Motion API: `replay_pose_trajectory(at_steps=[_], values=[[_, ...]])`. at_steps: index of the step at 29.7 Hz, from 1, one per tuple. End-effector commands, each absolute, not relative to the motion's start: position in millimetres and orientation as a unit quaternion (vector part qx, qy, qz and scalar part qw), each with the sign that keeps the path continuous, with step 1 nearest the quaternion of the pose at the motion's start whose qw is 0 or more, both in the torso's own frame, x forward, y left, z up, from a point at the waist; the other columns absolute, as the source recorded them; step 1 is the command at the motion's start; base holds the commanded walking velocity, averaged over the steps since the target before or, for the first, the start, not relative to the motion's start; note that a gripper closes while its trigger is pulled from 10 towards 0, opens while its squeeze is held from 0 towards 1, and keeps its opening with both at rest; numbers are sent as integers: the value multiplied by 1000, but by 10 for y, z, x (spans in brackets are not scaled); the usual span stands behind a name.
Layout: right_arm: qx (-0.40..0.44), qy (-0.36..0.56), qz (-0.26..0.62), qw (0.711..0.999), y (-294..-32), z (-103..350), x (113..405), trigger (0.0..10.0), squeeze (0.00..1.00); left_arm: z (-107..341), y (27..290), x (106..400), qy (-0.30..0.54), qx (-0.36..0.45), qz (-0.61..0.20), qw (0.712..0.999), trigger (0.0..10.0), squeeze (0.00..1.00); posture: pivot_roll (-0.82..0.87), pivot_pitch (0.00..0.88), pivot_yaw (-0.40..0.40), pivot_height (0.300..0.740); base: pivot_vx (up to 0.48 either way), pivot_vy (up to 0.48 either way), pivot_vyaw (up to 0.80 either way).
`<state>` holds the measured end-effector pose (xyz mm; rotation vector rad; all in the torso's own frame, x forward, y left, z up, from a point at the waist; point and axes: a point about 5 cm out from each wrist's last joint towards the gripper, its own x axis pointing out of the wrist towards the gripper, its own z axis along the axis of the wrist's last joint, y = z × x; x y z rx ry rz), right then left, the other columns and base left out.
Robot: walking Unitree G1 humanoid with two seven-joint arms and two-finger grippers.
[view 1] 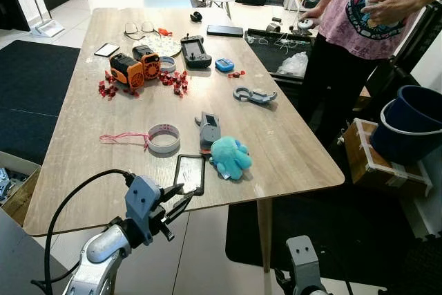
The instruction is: Hang keys on a hook
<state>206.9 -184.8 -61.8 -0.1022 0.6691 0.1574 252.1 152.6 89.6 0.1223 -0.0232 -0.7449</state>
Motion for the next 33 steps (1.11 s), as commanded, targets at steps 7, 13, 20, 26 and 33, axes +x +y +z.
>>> replay_pose_trajectory(at_steps=[7, 13, 20, 26, 33], values=[[-49, 338, 75, 937, -1856, -652, 2012, 10000, 0, 755, 1449, 2534, 26, 70, -317, 945, 10000, 0, 54, 90, -63, 740, 0, 0, 0], [-48, 338, 75, 937, -1852, -657, 2003, 10000, 0, 741, 1394, 2496, 36, 57, -319, 945, 10000, 0, 58, 83, -62, 740, 0, 0, 0], [-48, 339, 78, 936, -1842, -660, 2000, 10000, 0, 734, 1375, 2480, 39, 50, -313, 948, 10000, 0, 61, 81, -64, 740, 0, 0, 0], [-47, 338, 77, 937, -1837, -659, 2003, 10000, 0, 726, 1364, 2490, 42, 52, -308, 949, 10000, 0, 58, 82, -59, 740, 0, 0, 0], [-47, 339, 77, 937, -1839, -661, 1998, 10000, 0, 752, 1375, 2508, 32, 50, -301, 952, 9451, 0, 58, 84, -60, 740, 0, 0, 0]])
